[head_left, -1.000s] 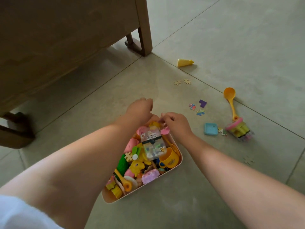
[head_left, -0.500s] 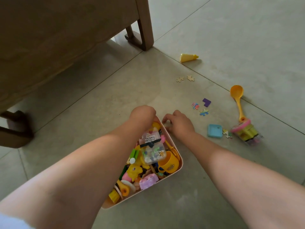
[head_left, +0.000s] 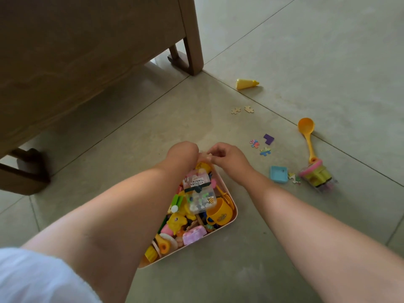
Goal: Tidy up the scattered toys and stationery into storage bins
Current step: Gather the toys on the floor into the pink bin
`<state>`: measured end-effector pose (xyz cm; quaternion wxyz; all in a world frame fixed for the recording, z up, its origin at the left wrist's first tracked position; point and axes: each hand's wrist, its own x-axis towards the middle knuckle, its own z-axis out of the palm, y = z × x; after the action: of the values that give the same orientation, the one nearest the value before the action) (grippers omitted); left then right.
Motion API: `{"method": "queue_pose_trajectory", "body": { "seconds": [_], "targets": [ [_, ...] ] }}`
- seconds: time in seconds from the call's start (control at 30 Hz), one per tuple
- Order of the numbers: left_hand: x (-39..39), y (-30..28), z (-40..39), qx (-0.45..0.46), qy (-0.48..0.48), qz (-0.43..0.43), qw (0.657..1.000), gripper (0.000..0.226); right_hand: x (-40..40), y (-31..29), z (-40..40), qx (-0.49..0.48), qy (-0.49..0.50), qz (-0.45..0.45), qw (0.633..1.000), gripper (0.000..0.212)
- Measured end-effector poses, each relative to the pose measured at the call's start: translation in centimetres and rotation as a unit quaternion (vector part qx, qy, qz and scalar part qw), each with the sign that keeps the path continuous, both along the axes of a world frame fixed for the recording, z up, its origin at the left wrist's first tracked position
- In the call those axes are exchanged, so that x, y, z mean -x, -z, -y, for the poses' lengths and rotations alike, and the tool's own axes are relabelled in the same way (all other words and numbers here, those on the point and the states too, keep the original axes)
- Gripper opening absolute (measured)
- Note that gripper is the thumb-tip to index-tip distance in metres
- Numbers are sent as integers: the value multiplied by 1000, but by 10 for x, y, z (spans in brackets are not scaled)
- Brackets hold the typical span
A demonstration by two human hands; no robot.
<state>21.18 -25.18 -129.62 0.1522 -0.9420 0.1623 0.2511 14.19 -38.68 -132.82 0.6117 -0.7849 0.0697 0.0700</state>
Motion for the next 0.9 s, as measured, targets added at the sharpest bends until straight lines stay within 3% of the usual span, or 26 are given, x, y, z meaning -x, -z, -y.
{"method": "queue_pose_trajectory", "body": {
  "seconds": [0.07, 0.2, 0.3, 0.4, 0.5, 0.7, 0.9],
  "targets": [
    [-4, -2, 5, 6, -7, 1, 1000, 8, 0, 1, -2, 67, -16, 6, 998, 10],
    [-9, -7, 20, 27, -19, 39, 999, 10, -2, 3, 2, 149, 46, 3, 988, 9],
    [-9, -9, 46, 37, 0, 53, 998, 11, -8, -4, 12, 245, 55, -10, 968, 21],
    [-9, -18, 78, 68, 9, 63, 996, 18, -22, -13, 30, 197, 145, -84, 966, 18],
    [-6, -39, 111, 88, 29, 64, 994, 30, -33, -16, 60, 192, 165, -112, 961, 20],
    [-3, -78, 130, 27, 75, 35, 996, 54, -49, -36, 88, 324, 128, -85, 934, 30],
    [-28, -72, 131, 31, 53, 60, 996, 52, -88, -39, 70, 265, 166, -27, 949, 37]
  ]
}}
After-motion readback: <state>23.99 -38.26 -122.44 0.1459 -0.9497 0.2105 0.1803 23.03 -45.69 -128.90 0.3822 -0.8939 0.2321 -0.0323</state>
